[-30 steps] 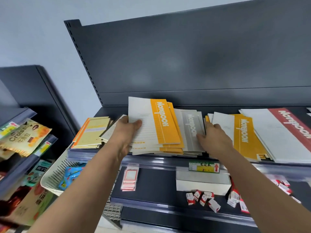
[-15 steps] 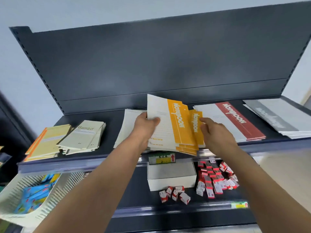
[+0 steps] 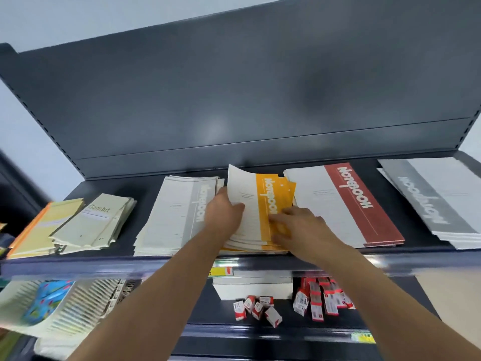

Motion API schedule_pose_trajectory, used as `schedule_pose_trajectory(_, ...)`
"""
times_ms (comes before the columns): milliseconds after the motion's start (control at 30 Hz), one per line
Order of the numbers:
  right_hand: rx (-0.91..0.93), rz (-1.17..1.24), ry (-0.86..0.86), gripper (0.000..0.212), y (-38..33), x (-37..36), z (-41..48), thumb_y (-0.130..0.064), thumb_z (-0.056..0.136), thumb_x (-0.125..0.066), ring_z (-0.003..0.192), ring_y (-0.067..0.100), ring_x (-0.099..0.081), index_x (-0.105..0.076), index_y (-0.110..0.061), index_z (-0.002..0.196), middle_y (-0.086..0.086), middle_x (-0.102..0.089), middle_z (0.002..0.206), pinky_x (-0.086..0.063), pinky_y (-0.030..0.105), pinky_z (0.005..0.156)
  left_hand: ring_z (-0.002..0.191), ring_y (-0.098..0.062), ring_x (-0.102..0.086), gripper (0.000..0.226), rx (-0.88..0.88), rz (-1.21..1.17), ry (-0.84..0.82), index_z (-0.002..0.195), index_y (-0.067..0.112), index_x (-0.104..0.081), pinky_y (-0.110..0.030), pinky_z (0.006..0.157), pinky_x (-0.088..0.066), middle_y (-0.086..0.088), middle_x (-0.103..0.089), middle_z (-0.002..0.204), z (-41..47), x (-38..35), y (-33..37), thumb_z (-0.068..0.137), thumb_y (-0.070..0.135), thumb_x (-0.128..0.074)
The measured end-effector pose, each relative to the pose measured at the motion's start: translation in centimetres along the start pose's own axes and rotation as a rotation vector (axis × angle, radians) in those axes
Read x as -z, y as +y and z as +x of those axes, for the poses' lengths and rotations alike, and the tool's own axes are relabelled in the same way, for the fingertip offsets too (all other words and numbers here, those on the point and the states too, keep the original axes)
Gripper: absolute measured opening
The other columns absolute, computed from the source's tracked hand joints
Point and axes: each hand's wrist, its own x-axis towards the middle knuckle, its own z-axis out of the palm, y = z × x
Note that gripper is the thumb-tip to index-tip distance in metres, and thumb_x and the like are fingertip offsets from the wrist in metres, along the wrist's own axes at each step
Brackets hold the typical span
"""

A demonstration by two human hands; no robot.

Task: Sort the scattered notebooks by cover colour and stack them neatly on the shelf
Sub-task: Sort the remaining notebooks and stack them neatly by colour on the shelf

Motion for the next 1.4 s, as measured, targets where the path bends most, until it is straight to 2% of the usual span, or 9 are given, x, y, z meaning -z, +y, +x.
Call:
schedule_pose_trajectory(167,0.026,-0.095,0.02,0.044,-0.2,-0.7,0.4,-0.047,0.097,-0.042,0.131,0.026,-0.036,-0.041,-0.036,0.14,0.001,-0.042,0.142,-0.033,0.046,0.103,0.105,-0.026,-0.061,0.042,-0.058,0.266,0.042,0.129,0.015,-0.048,-0.033,0.08,-0.05,-0.005,-0.062,0.12,-0.3,-0.3,-0.5,0.092,0.032,-0.059)
schedule_pose_trajectory(333,0.043,-0.127,0.002,0.042,0.0,0.3,0.7,-0.049,0.095,-0.044,0.125,0.026,-0.041,-0.049,-0.034,0.134,0.001,-0.048,0.134,-0.036,0.046,0.099,0.114,-0.026,-0.055,0.047,-0.182,0.476,0.158,0.135,0.014,-0.046,-0.036,0.088,-0.049,-0.007,-0.059,0.124,-1.3,0.6,-0.8,0.092,0.027,-0.06)
schedule_pose_trajectory(533,0.198,-0.193,0.175,0.038,-4.7,1.0,2.2,-0.044,0.097,-0.043,0.125,0.024,-0.044,-0.052,-0.028,0.131,-0.002,-0.053,0.133,-0.039,0.04,0.094,0.106,-0.022,-0.058,0.034,-0.184,0.368,0.272,0.124,0.021,-0.06,-0.034,0.083,-0.05,-0.001,-0.064,0.119,-3.7,5.5,-4.1,0.09,0.021,-0.058)
schedule_pose_trajectory(800,0.658,-0.189,0.12,0.039,-21.3,-2.7,1.3,-0.044,0.096,-0.045,0.121,0.024,-0.046,-0.053,-0.024,0.129,0.0,-0.054,0.128,-0.041,0.039,0.092,0.108,-0.026,-0.061,0.031,0.149,0.451,0.379,0.118,0.023,-0.065,-0.033,0.082,-0.05,-0.001,-0.066,0.118,-11.9,17.1,-15.6,0.088,0.019,-0.058)
schedule_pose_trajectory(933,0.848,-0.231,0.058,0.038,-31.0,-5.8,-1.1,-0.046,0.095,-0.047,0.119,0.026,-0.048,-0.057,-0.022,0.122,0.002,-0.056,0.126,-0.041,0.038,0.091,0.11,-0.026,-0.059,0.033,0.435,0.548,0.236,0.12,0.022,-0.062,-0.03,0.079,-0.046,-0.004,-0.063,0.121,-18.1,23.3,-23.0,0.089,0.032,-0.061)
schedule_pose_trajectory(1067,0.984,-0.225,-0.055,0.041,-41.3,-9.4,-4.6,-0.049,0.093,-0.049,0.122,0.025,-0.049,-0.057,-0.025,0.125,0.001,-0.055,0.132,-0.041,0.037,0.094,0.093,-0.028,-0.065,0.032,0.634,0.42,0.156,0.112,0.011,-0.064,-0.033,0.075,-0.053,-0.008,-0.067,0.109,-25.9,29.3,-30.3,0.087,0.031,-0.061)
schedule_pose_trajectory(1133,1.086,-0.207,-0.069,0.041,-47.7,-11.5,-7.0,-0.049,0.093,-0.049,0.121,0.025,-0.049,-0.058,-0.026,0.126,-0.001,-0.054,0.131,-0.042,0.037,0.094,0.091,-0.027,-0.065,0.032,0.71,0.381,0.203,0.11,0.009,-0.063,-0.037,0.076,-0.054,-0.008,-0.067,0.104,-30.7,33.1,-34.0,0.087,0.031,-0.063)
schedule_pose_trajectory(1267,1.22,-0.153,-0.098,0.04,-58.0,-13.5,-11.7,-0.046,0.095,-0.048,0.121,0.026,-0.047,-0.056,-0.025,0.129,0.001,-0.054,0.131,-0.043,0.038,0.095,0.108,-0.026,-0.059,0.037,0.813,0.345,0.389,0.119,0.015,-0.062,-0.031,0.085,-0.048,-0.005,-0.064,0.117,-38.3,39.1,-39.3,0.088,0.034,-0.062)
schedule_pose_trajectory(1400,1.352,-0.102,-0.122,0.042,-66.8,-14.9,-16.1,-0.047,0.096,-0.046,0.122,0.023,-0.048,-0.053,-0.028,0.133,-0.001,-0.054,0.132,-0.043,0.037,0.093,0.096,-0.029,-0.062,0.026,0.918,0.321,0.565,0.101,0.011,-0.067,-0.036,0.079,-0.051,-0.008,-0.067,0.099,-44.9,44.1,-42.9,0.085,0.031,-0.063)
